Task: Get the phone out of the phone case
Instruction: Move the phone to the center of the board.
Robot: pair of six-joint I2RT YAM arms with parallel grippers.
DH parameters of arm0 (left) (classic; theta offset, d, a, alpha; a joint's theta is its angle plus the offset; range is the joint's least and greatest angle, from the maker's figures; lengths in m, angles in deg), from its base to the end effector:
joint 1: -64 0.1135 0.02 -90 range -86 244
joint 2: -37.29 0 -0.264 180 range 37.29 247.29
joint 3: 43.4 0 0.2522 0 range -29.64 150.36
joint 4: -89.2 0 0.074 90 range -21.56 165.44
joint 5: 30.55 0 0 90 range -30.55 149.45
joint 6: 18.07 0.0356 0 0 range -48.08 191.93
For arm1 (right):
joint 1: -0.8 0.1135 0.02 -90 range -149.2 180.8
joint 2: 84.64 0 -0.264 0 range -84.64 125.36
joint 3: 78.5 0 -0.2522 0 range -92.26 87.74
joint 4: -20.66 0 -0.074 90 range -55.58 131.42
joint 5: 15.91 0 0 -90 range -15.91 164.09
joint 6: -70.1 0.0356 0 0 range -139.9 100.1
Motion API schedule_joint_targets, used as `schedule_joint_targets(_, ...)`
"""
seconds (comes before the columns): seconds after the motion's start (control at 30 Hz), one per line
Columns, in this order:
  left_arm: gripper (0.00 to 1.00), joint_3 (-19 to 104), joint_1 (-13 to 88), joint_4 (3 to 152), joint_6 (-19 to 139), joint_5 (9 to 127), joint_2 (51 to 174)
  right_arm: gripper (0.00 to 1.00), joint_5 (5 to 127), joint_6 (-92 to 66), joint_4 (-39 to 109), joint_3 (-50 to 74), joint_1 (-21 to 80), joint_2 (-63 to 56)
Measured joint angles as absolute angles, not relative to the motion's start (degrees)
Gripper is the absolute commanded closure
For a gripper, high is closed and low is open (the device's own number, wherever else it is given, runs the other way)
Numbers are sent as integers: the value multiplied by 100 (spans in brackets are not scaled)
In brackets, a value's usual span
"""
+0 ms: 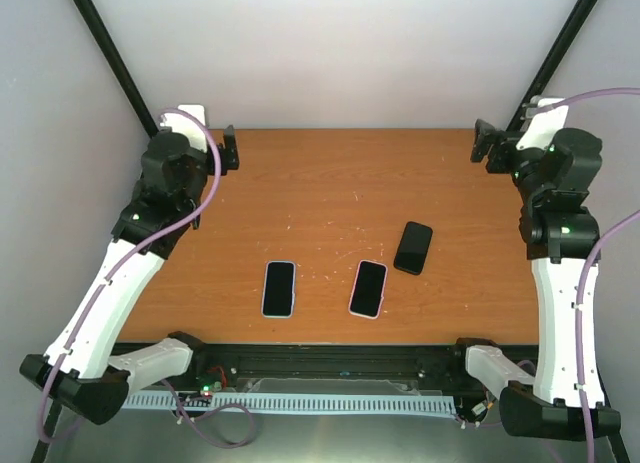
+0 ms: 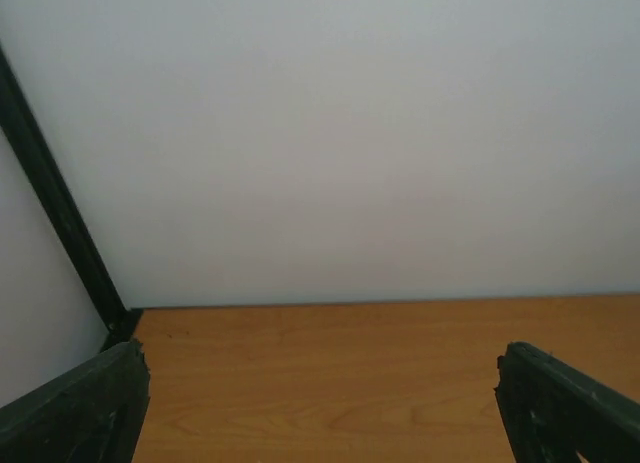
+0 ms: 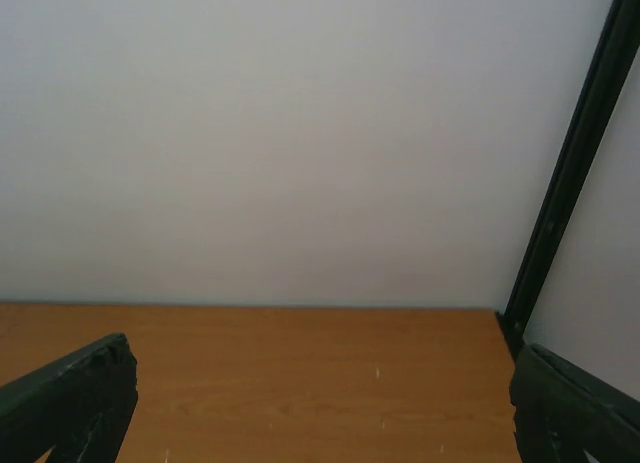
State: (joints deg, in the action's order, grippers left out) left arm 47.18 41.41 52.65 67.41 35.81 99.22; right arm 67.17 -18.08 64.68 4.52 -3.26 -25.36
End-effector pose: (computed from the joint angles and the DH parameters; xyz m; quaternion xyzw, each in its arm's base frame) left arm 0.2111 -0.0724 0.4527 -0.0169 0.7501 -0.0005 0.6611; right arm 0.1932 -0.0094 0.4826 -0.0021 0.7447 0.0319 0.6666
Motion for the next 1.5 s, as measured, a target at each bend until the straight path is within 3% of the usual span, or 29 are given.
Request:
schedule_joint_targets(0.33,3,4065,3778,5237,6450,4751,10547,0,6267,-2704,6767,1920,-214,-2538)
schedule_joint_targets(0.8,1,4010,1376,5005,5832,6021,12969,2,6025,-4146,7886,2790,-48,-1157)
schedule_joint_targets(1.17,1,4806,3,4478,5535,5752,14899,0,6230,-4472,8247,3088,-9,-595)
schedule_joint_targets(1.5,0,5398,-539,4017,5183,5192,15498,0,6293,-4472,8234,3112,-9,-370)
